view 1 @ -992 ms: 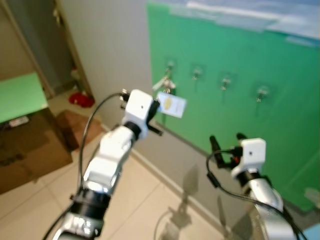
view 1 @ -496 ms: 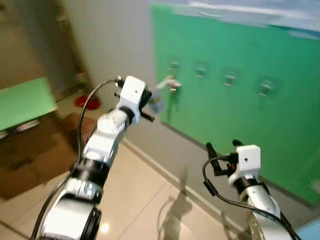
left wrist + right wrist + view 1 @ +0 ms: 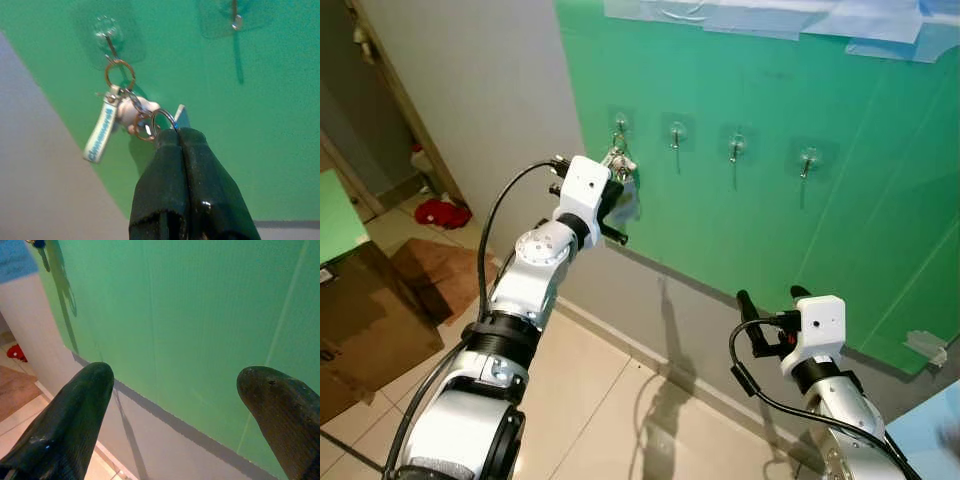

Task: Hang keys on a hook

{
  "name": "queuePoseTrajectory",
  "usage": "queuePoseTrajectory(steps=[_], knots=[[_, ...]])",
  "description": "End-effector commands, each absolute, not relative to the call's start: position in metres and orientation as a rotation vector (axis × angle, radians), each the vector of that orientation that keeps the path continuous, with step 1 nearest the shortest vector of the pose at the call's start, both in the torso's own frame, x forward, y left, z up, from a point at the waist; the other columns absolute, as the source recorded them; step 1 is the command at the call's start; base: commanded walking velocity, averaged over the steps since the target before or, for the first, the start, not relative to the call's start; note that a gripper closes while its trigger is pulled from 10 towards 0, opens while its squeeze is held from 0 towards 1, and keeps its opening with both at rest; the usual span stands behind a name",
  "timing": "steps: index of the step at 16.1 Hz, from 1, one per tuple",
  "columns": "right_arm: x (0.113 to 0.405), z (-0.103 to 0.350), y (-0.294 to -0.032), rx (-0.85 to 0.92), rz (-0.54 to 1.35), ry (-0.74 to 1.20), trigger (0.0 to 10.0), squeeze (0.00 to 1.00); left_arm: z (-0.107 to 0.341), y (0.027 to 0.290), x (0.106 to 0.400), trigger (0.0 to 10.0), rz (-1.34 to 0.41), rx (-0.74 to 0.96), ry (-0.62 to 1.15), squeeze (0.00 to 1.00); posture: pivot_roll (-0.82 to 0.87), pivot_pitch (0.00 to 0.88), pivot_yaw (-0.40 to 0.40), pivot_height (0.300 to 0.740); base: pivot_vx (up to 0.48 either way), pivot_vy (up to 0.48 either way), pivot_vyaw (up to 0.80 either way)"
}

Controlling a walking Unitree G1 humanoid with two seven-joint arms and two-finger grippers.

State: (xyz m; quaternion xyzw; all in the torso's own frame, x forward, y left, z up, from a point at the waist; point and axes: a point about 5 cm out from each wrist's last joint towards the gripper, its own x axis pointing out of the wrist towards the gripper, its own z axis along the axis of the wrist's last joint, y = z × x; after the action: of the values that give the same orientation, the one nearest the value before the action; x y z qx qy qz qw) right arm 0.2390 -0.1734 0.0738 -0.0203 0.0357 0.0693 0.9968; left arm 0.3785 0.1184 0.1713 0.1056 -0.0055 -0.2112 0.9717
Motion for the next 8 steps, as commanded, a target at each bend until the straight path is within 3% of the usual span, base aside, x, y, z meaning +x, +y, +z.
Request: queuePoseTrajectory(steps=[1, 4, 8], knots=[[0.238, 0.07, -0.172, -0.035, 0.145, 0.091, 10.0, 0.0, 0.181, 0.127, 0.384, 0.0, -0.386, 0.229, -0.035, 0.0, -0.12, 0.0, 0.086, 0.74, 0.0, 0.0, -0.65], [0.237, 0.071, -0.172, -0.036, 0.136, 0.07, 10.0, 0.0, 0.184, 0.124, 0.389, 0.0, -0.389, 0.241, -0.035, 0.0, -0.12, 0.0, 0.087, 0.74, 0.0, 0.0, -0.59], [0.231, 0.07, -0.171, -0.046, 0.122, 0.072, 10.0, 0.0, 0.195, 0.109, 0.399, 0.0, -0.43, 0.281, -0.036, 0.0, -0.15, 0.0, 0.117, 0.74, 0.0, 0.0, 0.0]])
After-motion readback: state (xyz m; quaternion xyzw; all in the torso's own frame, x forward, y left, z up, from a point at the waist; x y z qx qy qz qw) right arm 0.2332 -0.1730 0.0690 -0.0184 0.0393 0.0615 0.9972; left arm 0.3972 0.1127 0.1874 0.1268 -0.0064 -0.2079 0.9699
